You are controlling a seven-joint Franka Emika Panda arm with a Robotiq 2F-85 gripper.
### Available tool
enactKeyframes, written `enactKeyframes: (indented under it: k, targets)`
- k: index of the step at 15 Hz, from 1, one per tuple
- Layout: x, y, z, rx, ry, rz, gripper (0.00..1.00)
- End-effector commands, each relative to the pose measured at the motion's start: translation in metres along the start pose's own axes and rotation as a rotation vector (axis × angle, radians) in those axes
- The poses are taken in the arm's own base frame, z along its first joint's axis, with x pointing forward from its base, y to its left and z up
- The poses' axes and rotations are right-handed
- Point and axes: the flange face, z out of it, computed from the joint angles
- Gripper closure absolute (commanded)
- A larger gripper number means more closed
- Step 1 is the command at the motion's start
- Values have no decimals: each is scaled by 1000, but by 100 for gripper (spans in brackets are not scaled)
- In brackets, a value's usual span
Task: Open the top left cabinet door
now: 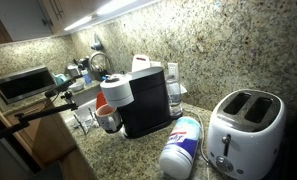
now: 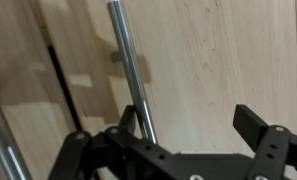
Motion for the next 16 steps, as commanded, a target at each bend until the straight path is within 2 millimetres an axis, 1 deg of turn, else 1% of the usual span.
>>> enactKeyframes:
  k: [1,3,6,9,12,13,16]
  targets:
    - [-4,-19,13,50,12,-26,0]
    - [-12,-23,15,49,-26,-26,0]
    - [-25,-34,12,38,-57,-61,0]
    - [-38,-52,5,54,-93,-105,0]
    - [-44,-60,-1,79,-118,-94,0]
    - [-48,-60,-3,63,-122,-108,0]
    - [-64,-69,-10,57,-162,-113,0]
